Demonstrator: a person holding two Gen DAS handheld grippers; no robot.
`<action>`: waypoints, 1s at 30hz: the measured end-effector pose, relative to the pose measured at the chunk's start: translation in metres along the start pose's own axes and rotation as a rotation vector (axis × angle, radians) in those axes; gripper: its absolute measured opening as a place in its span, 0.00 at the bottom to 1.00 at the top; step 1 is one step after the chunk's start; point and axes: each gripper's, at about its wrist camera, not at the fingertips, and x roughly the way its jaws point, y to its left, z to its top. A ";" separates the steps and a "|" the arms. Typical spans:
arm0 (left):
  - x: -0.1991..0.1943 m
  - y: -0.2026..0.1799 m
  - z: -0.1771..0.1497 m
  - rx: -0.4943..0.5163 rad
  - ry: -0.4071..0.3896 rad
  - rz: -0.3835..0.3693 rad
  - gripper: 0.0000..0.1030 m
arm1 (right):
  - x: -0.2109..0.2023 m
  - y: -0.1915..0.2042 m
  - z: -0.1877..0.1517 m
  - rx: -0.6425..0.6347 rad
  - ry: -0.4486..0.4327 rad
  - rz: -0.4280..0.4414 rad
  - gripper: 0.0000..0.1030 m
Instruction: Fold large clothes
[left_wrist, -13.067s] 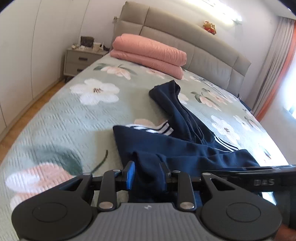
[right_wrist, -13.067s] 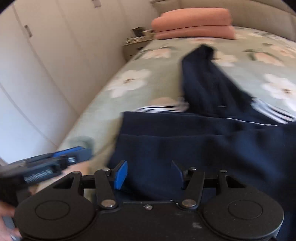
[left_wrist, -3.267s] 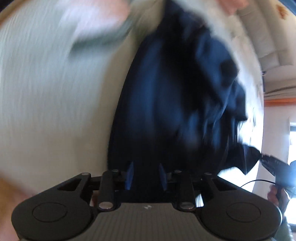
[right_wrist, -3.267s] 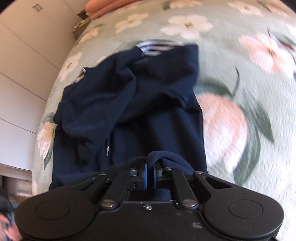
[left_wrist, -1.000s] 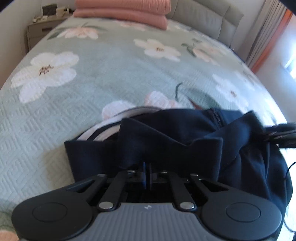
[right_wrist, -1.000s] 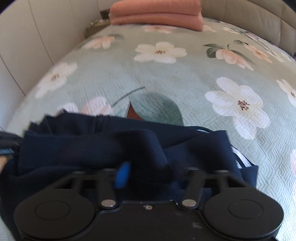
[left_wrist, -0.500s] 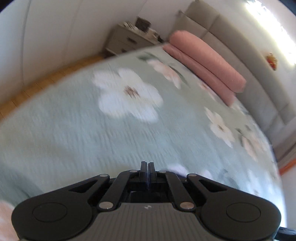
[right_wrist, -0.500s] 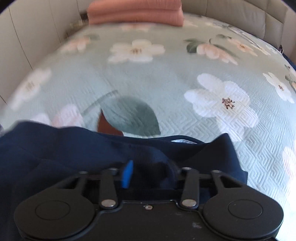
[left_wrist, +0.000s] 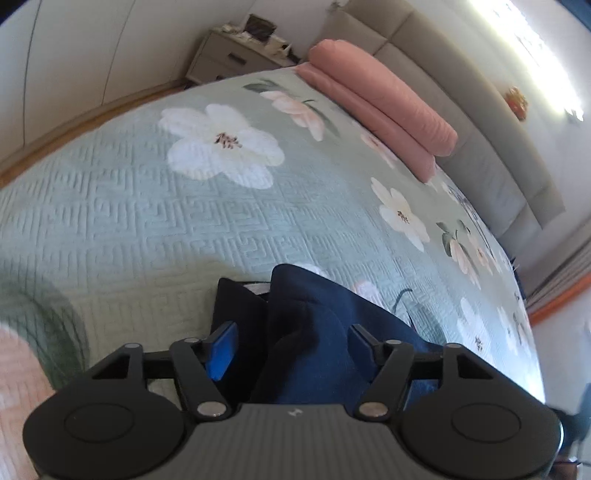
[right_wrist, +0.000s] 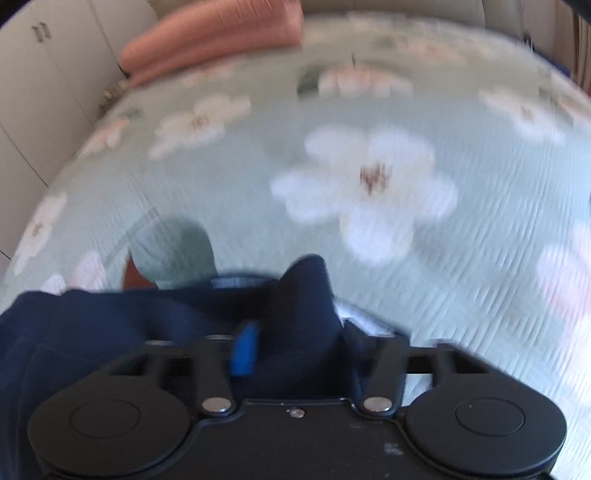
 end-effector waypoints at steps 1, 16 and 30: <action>0.006 0.000 -0.001 0.010 0.041 0.007 0.74 | -0.004 0.003 -0.005 0.002 -0.012 -0.001 0.13; 0.035 -0.005 -0.028 0.105 0.034 0.090 0.12 | -0.007 -0.002 -0.034 0.006 -0.018 -0.114 0.46; -0.030 -0.093 -0.049 0.347 0.016 -0.067 0.17 | -0.097 0.103 -0.097 -0.308 -0.139 -0.123 0.01</action>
